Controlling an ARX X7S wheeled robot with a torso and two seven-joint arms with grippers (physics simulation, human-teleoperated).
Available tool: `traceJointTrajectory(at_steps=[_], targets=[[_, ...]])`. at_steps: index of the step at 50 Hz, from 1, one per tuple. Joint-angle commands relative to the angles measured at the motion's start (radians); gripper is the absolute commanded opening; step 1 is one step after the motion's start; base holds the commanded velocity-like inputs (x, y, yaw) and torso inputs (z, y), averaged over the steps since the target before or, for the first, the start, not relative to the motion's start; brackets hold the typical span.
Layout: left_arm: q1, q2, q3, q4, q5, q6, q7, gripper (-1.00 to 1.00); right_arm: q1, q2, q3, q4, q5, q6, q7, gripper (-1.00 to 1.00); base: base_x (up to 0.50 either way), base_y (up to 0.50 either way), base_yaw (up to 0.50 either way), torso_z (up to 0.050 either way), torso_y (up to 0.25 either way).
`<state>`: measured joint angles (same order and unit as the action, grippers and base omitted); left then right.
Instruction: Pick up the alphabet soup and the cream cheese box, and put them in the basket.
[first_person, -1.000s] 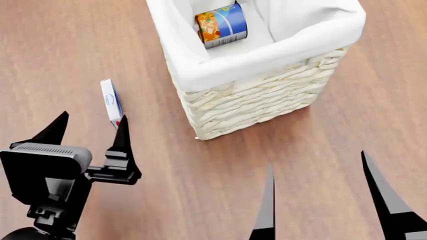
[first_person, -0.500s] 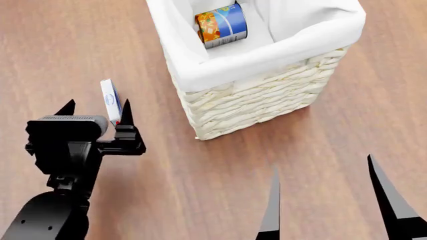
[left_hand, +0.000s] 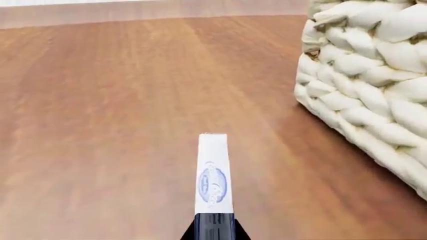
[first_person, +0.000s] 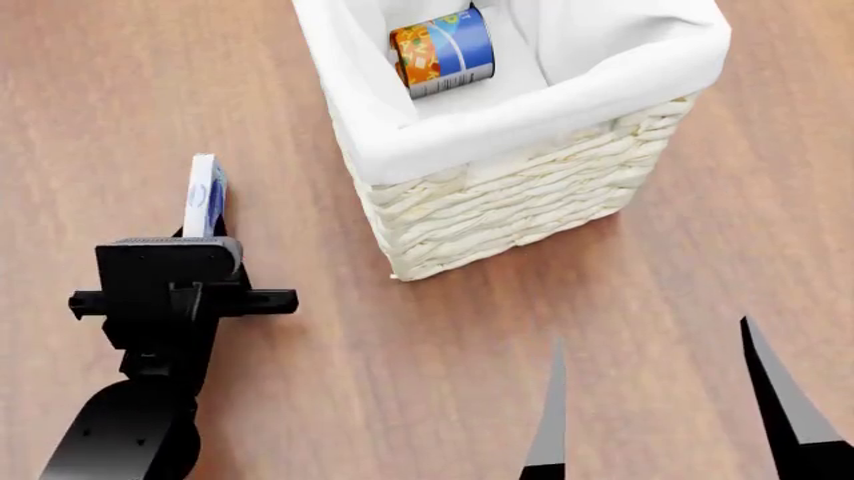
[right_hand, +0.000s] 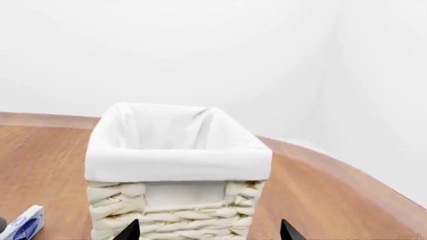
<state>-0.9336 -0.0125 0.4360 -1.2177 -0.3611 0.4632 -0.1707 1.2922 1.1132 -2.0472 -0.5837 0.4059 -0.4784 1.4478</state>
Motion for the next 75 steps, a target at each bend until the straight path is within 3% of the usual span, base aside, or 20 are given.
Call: traceJointTrajectory(at_steps=[1, 7, 11, 16, 23, 29, 35, 43, 54, 64, 75], targets=[[-0.009, 0.009, 0.001, -0.089, -0.072, 0.021, 0.061, -1.0, -0.015, -0.002, 0.013, 0.011, 0.009, -0.014, -0.009, 1.0, 0.01, 0.0, 0.0, 0.0, 0.0], [-0.013, 0.006, -0.009, -0.082, -0.07, 0.033, 0.07, -1.0, -0.019, -0.007, 0.02, 0.014, 0.016, -0.017, -0.016, 1.0, 0.0, 0.0, 0.0, 0.0, -0.003], [0.126, -0.121, 0.035, 0.457, -0.078, -0.203, -0.052, -1.0, -0.024, -0.009, 0.024, 0.016, 0.017, -0.016, -0.016, 1.0, 0.0, 0.0, 0.0, 0.0, 0.0], [0.188, -0.265, 0.046, 0.983, -0.104, -0.405, -0.169, -1.0, -0.027, -0.011, 0.031, 0.014, 0.018, -0.017, -0.018, 1.0, 0.0, 0.0, 0.0, 0.0, 0.0], [0.15, -0.367, 0.024, 1.312, -0.144, -0.545, -0.241, -1.0, -0.052, -0.013, 0.036, 0.03, -0.005, -0.034, -0.009, 1.0, 0.0, 0.0, 0.0, 0.0, 0.0], [0.016, -0.372, -0.004, 1.26, -0.148, -0.579, -0.226, -1.0, -0.042, 0.007, 0.042, 0.002, 0.001, -0.022, -0.019, 1.0, 0.0, 0.0, 0.0, 0.0, 0.0], [-0.187, -0.33, -0.01, 1.094, -0.154, -0.597, -0.152, -1.0, -0.045, 0.007, 0.048, -0.008, -0.003, -0.011, -0.018, 1.0, 0.0, 0.0, 0.0, 0.0, 0.0], [-0.417, -0.234, 0.028, 0.789, -0.121, -0.548, -0.007, -1.0, -0.052, 0.013, 0.055, -0.012, -0.005, -0.008, -0.019, 1.0, 0.0, 0.0, 0.0, 0.0, 0.0], [-0.606, -0.148, 0.112, 0.608, -0.17, -0.593, 0.277, -1.0, -0.068, 0.008, 0.063, 0.011, 0.002, -0.023, -0.024, 1.0, 0.0, 0.0, 0.0, 0.0, 0.0], [-0.627, -0.116, 0.187, 0.534, -0.142, -0.587, 0.392, -1.0, -0.084, 0.004, 0.071, 0.027, 0.006, -0.034, -0.027, 1.0, 0.0, 0.0, 0.0, 0.0, 0.0], [-0.557, -0.143, 0.259, 0.671, -0.193, -0.68, 0.51, -1.0, -0.094, 0.012, 0.077, 0.011, -0.005, -0.026, -0.028, 1.0, 0.0, 0.0, 0.0, 0.0, 0.0]])
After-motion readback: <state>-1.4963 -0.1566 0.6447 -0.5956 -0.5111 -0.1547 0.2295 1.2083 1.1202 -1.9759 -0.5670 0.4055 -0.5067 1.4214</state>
